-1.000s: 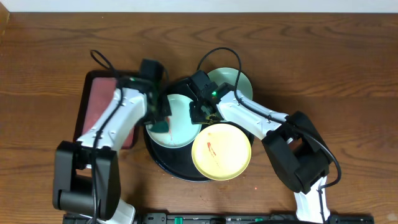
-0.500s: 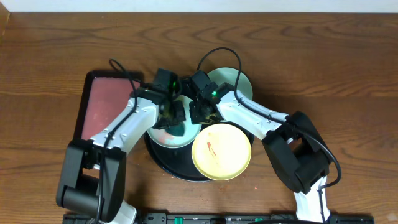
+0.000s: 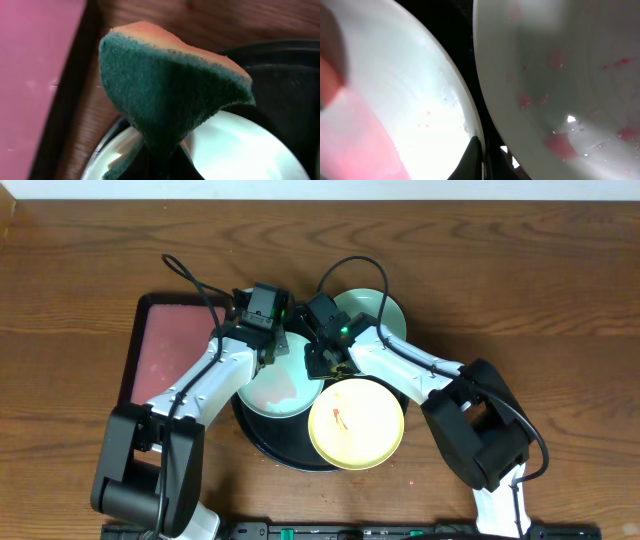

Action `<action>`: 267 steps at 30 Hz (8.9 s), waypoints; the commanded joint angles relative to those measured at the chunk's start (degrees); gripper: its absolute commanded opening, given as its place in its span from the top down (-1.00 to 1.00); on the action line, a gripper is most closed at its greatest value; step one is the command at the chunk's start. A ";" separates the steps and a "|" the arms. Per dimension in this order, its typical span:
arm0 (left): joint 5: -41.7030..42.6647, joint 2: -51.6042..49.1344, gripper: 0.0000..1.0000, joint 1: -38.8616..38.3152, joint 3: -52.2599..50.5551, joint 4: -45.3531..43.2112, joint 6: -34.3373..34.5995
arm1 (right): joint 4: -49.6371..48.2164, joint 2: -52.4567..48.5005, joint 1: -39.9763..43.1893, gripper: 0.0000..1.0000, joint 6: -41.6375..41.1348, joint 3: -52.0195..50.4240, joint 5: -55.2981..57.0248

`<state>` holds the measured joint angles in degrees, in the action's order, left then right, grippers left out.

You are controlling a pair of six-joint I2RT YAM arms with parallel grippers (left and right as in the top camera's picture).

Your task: Clean dirty plates on tray and stack at the side

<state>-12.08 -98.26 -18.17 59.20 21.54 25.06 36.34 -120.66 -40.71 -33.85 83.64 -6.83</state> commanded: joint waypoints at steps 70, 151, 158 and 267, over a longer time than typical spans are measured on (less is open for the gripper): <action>20.94 19.67 0.85 19.91 5.49 22.40 -5.99 | 0.72 4.74 0.48 0.98 9.81 1.75 -5.16; 18.91 14.08 0.85 33.75 5.01 24.72 -7.89 | 23.91 33.66 48.30 0.98 13.42 -3.63 -1.66; 18.88 14.08 0.85 33.75 4.98 24.70 -7.89 | 15.91 32.15 52.37 0.97 13.51 -17.62 -0.92; 18.88 14.08 0.85 33.75 4.98 24.74 -7.91 | 2.16 19.71 0.57 0.98 -2.97 -19.61 -2.16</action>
<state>7.31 -83.96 15.42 63.51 46.13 17.93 38.87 -98.24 -37.91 -32.64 63.37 -12.97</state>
